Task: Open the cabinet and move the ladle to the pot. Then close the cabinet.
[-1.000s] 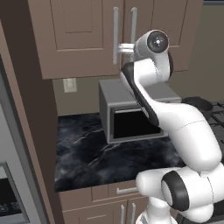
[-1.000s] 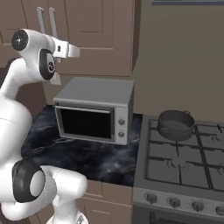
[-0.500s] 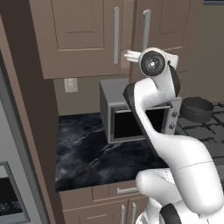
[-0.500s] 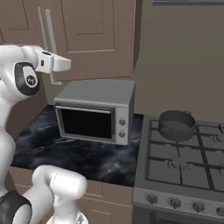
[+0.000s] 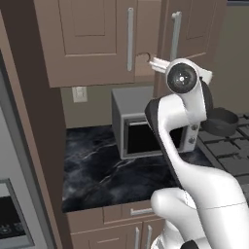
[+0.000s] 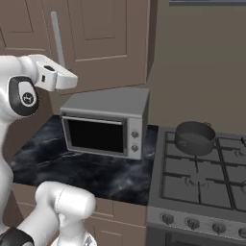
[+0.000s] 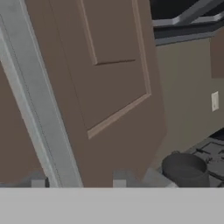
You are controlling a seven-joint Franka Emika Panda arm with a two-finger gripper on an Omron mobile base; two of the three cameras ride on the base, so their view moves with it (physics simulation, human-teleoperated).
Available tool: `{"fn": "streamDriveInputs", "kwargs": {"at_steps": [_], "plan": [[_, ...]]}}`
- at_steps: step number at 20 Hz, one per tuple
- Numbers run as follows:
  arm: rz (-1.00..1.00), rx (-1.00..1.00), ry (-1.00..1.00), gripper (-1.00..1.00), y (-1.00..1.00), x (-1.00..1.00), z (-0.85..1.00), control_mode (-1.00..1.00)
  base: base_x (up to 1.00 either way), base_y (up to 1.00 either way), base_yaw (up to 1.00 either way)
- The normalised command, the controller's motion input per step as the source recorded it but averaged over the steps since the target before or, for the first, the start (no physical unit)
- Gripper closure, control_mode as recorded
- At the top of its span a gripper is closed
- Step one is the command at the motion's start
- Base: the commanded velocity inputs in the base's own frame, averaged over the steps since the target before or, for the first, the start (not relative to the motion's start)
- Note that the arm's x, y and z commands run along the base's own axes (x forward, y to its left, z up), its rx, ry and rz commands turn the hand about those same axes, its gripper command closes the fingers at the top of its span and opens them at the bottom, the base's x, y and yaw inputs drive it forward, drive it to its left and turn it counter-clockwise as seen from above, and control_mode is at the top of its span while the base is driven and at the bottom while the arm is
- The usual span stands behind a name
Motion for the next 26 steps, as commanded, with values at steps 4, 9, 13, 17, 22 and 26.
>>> {"fn": "streamDriveInputs", "kwargs": {"at_steps": [4, 9, 13, 17, 22, 26], "plan": [[0.0, 0.26, 0.0, 1.0, -1.0, 0.0, 0.17, -1.0, 0.0, 0.0, 0.0], [0.0, 0.26, -0.01, 1.0, -1.0, -0.04, 0.17, -1.0, 0.0, 0.0, 0.0], [0.0, 0.26, -0.06, 1.0, -1.0, -0.16, 0.15, -1.0, 0.0, 0.0, 0.0], [0.0, 0.23, -0.19, 1.0, -1.0, -0.55, 0.24, -1.0, 0.0, 0.0, 0.0], [0.01, 0.21, -0.19, 1.0, -1.0, -0.51, 0.26, -1.0, 0.0, 0.0, 0.0], [0.02, 0.1, -0.21, 1.0, -1.0, -0.26, 0.29, -1.0, 0.0, 0.0, 0.0]]}}
